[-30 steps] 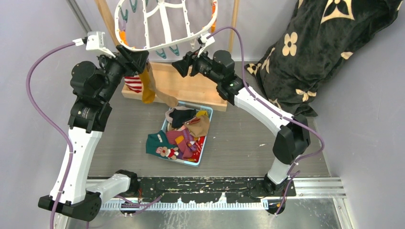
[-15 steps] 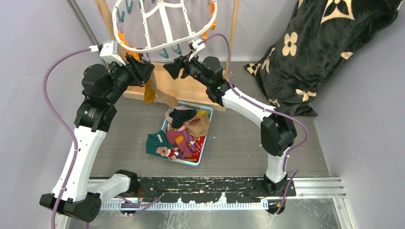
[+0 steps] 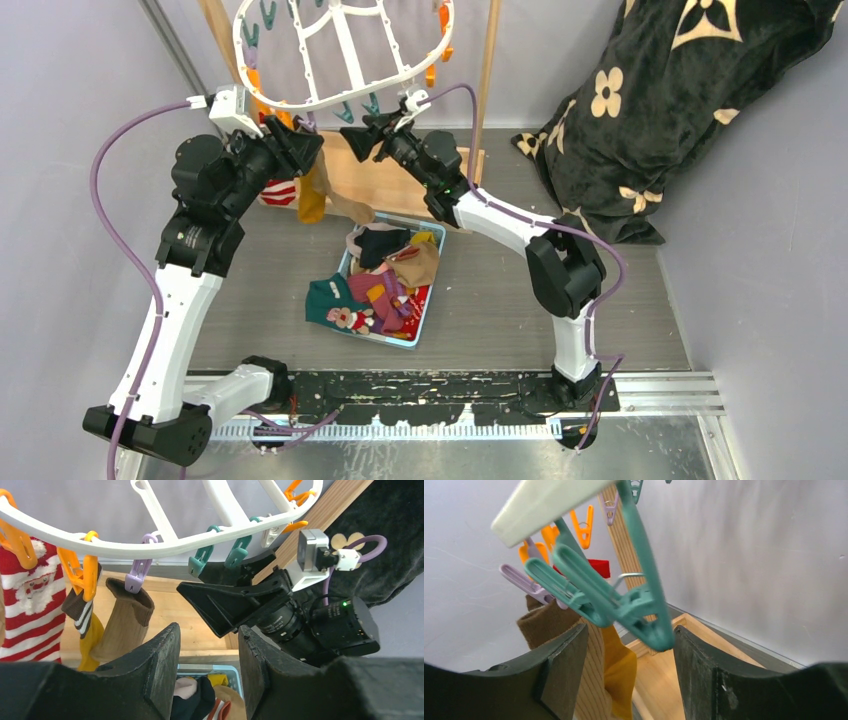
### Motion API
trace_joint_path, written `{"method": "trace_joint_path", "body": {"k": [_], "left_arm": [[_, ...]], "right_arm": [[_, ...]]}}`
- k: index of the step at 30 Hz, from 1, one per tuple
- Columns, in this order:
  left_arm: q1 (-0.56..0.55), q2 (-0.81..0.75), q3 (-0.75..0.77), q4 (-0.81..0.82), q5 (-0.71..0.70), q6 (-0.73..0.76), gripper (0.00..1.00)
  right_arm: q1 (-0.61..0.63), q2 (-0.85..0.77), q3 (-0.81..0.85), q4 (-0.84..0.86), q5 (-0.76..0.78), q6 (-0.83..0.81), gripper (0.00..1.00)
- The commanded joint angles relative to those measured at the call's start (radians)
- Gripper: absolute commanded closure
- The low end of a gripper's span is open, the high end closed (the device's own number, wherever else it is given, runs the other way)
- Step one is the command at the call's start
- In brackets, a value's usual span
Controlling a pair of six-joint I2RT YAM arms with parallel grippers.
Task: Clip the socks to the hanger
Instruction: Clamp the sock onto the hanger.
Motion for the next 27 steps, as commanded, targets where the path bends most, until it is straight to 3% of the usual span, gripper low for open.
{"method": "trace_joint_path", "body": {"k": [1,5,14,21,27], "left_arm": [[-0.006,-0.023,0.02,0.052,0.002,-0.006,0.53],[-0.008,-0.024,0.018,0.05,0.001,-0.007,0.53],[-0.01,-0.022,0.009,0.051,0.009,-0.015,0.53],[-0.012,-0.022,0.01,0.051,-0.004,-0.014,0.52],[-0.024,-0.013,-0.01,0.081,-0.011,-0.038,0.49]], "right_arm": [[0.001,0.012,0.064,0.131,0.01,-0.022,0.34],[0.0,0.016,0.064,0.165,0.004,-0.026,0.41],[0.01,-0.009,0.057,0.185,-0.01,-0.043,0.43],[0.02,-0.024,0.062,0.179,-0.041,-0.034,0.68],[0.05,-0.064,0.034,0.178,-0.016,-0.081,0.75]]}}
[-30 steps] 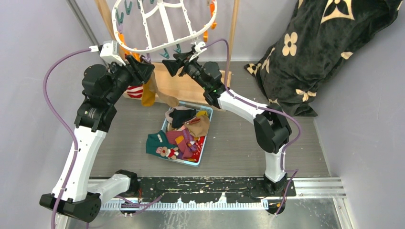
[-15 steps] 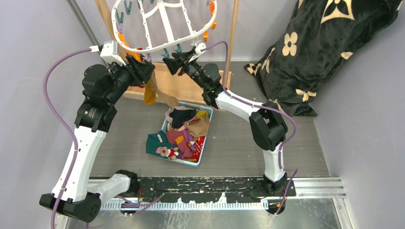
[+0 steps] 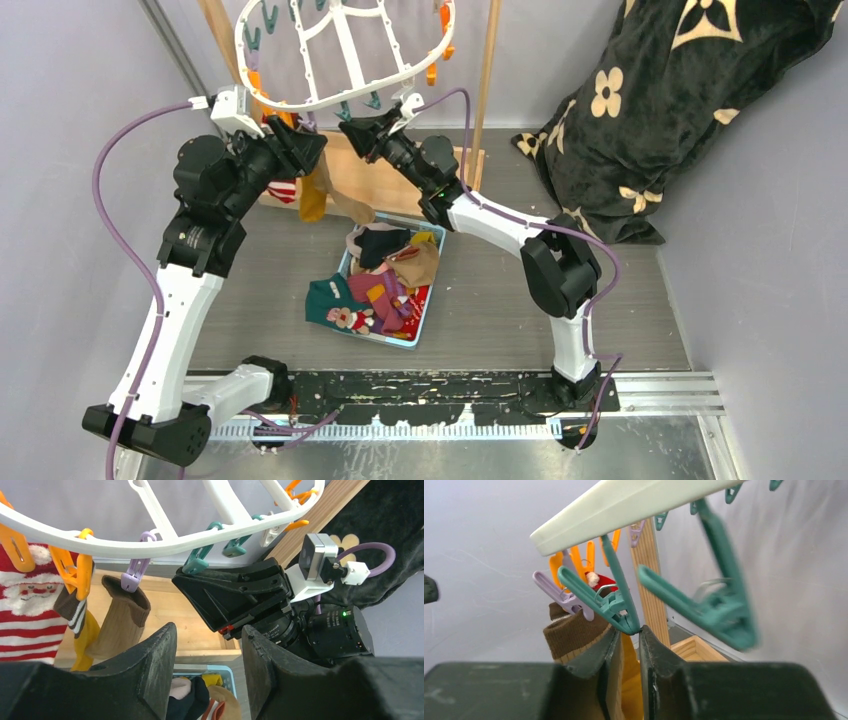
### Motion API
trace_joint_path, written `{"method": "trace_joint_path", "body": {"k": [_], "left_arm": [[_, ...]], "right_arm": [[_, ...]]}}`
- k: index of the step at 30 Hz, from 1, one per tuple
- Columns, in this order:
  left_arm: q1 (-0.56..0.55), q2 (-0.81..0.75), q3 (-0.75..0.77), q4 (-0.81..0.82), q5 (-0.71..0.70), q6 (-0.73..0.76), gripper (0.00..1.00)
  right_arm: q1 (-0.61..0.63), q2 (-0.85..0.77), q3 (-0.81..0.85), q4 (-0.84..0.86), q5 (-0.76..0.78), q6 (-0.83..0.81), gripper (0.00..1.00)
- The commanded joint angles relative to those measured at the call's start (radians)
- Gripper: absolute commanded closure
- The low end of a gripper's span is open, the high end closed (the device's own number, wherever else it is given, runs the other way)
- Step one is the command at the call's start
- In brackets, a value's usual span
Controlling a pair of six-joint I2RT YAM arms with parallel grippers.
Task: Clip the socks to the hanger
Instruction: Clamp the sock onto the hanger.
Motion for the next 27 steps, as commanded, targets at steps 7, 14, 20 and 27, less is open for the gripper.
{"method": "trace_joint_path", "body": {"k": [7,14,20,27], "left_arm": [[-0.024,0.03,-0.012,0.138,-0.012,-0.045,0.37],[-0.026,0.107,0.058,0.213,-0.017,-0.059,0.38],[-0.028,0.122,0.079,0.218,0.007,-0.046,0.43],[-0.028,0.132,0.086,0.215,0.014,-0.03,0.41]], "right_arm": [[0.069,-0.137,0.007,0.061,0.028,-0.102,0.79],[0.08,-0.153,0.016,0.027,0.021,-0.113,0.79],[0.08,-0.162,0.014,0.013,0.019,-0.111,0.8],[0.088,-0.169,0.009,0.016,0.009,-0.093,0.81]]}}
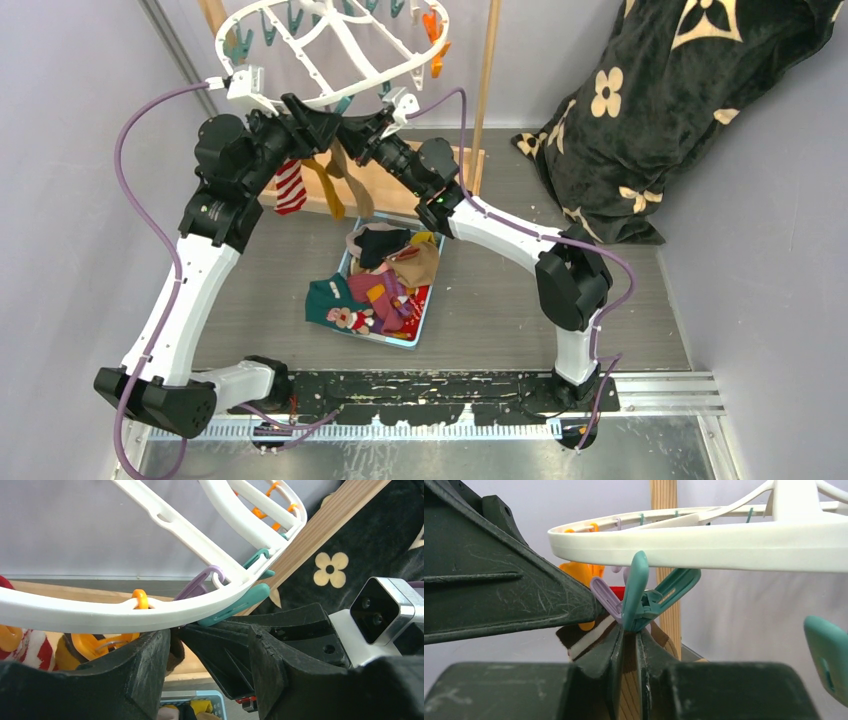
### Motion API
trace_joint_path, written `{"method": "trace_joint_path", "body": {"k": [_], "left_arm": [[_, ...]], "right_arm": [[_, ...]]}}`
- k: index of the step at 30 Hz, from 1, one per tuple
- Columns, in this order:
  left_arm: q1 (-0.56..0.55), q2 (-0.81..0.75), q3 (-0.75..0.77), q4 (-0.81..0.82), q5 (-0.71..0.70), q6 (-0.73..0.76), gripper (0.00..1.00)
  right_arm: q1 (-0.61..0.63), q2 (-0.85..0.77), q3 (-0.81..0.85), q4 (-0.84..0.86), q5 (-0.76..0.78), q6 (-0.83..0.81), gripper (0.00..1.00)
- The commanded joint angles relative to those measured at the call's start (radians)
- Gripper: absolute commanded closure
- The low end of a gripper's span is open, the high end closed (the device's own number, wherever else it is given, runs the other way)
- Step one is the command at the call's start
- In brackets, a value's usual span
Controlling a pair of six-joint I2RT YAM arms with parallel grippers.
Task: Clip the socks to the hanger
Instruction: Clamp the sock onto the hanger, then open the clamp at the hanger.
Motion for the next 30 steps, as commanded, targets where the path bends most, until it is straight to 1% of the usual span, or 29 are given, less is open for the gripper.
{"method": "trace_joint_path", "body": {"k": [1,3,6,12,16,18,23,26,30], "left_arm": [[-0.005,-0.002,0.049,0.071,0.007,0.016,0.39],[-0.005,-0.006,0.053,0.074,-0.016,0.014,0.38],[-0.005,-0.012,0.059,0.076,-0.077,0.044,0.38],[-0.003,-0.019,0.044,0.106,-0.21,0.106,0.43],[-0.003,-0.019,0.039,0.112,-0.24,0.119,0.44],[-0.003,-0.021,0.037,0.11,-0.239,0.119,0.44],[-0.002,-0.028,0.04,0.1,-0.238,0.123,0.44],[-0.003,-0.03,0.04,0.094,-0.233,0.125,0.44],[-0.004,-0.035,0.04,0.09,-0.232,0.122,0.44]], "right_arm": [[0.013,-0.072,0.014,0.047,-0.013,0.004,0.81],[0.019,-0.072,0.017,0.04,-0.018,0.005,0.81],[0.026,-0.076,0.009,0.038,-0.024,0.011,0.81],[0.026,-0.104,-0.052,0.069,0.008,0.021,0.78],[0.025,-0.124,-0.081,0.07,0.028,0.015,0.7],[0.022,-0.132,-0.091,0.064,0.038,0.016,0.62],[0.0,-0.149,-0.133,0.055,0.112,0.005,0.54],[-0.004,-0.126,-0.099,0.033,0.125,-0.031,0.53],[-0.016,-0.077,-0.03,0.02,0.086,-0.02,0.45]]}}
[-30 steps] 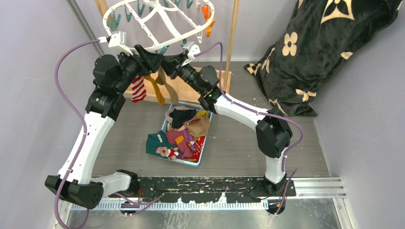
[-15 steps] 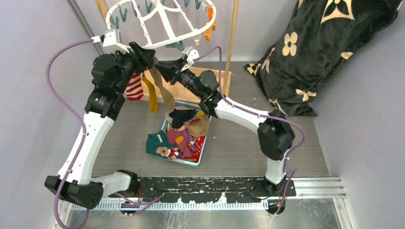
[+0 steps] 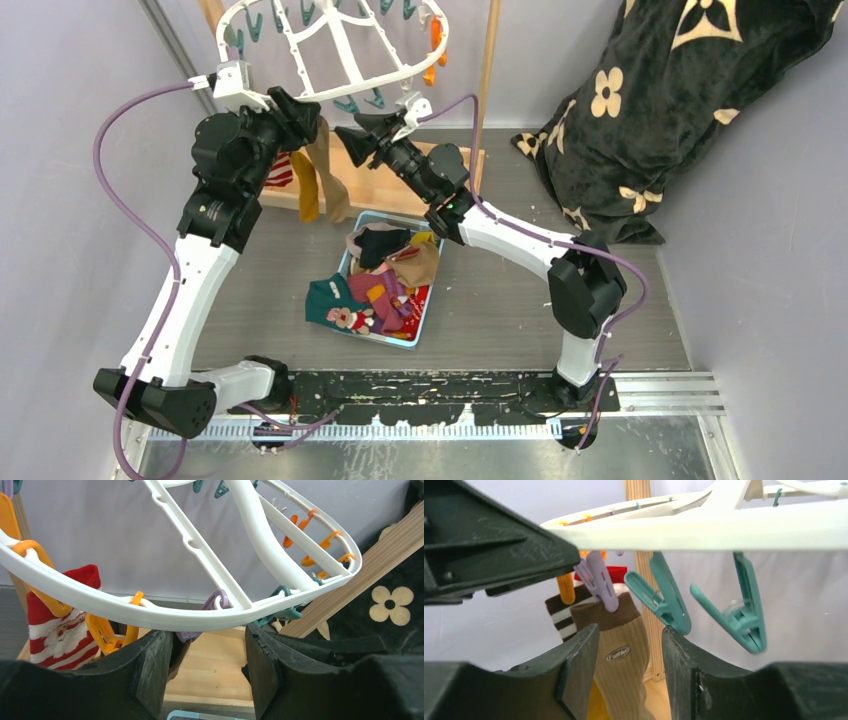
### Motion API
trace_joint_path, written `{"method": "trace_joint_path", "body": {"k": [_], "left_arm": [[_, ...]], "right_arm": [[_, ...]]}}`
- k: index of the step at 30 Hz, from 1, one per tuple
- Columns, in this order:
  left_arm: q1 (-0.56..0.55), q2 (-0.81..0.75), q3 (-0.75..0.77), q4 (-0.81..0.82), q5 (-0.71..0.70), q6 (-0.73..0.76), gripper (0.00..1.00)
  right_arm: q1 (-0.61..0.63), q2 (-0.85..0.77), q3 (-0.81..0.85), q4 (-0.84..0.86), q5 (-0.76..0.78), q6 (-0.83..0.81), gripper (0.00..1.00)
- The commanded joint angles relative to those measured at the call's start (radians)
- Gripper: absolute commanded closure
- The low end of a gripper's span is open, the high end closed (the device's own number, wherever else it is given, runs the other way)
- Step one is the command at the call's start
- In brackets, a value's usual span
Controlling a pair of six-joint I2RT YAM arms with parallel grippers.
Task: Clip the socks to the hanger
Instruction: Open the clamp at the hanger.
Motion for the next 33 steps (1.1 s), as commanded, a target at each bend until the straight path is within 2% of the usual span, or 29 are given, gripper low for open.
{"method": "trace_joint_path", "body": {"k": [1,11,16,24,33], "left_arm": [[-0.001,-0.035,0.028,0.068,-0.016,0.018,0.44],[-0.001,-0.033,0.028,0.075,-0.02,0.02,0.44],[-0.001,-0.033,0.028,0.078,-0.019,0.019,0.44],[-0.002,-0.034,0.031,0.071,-0.026,0.024,0.44],[-0.001,-0.029,0.044,0.066,-0.024,0.025,0.44]], "right_arm": [[-0.019,0.021,0.107,0.017,0.0,-0.009,0.43],[-0.067,0.075,0.187,-0.047,-0.052,-0.01,0.39],[-0.102,0.093,0.206,-0.036,-0.104,0.056,0.38],[-0.103,0.087,0.221,0.006,-0.201,0.103,0.49],[-0.096,0.082,0.236,-0.016,-0.216,0.087,0.59]]}}
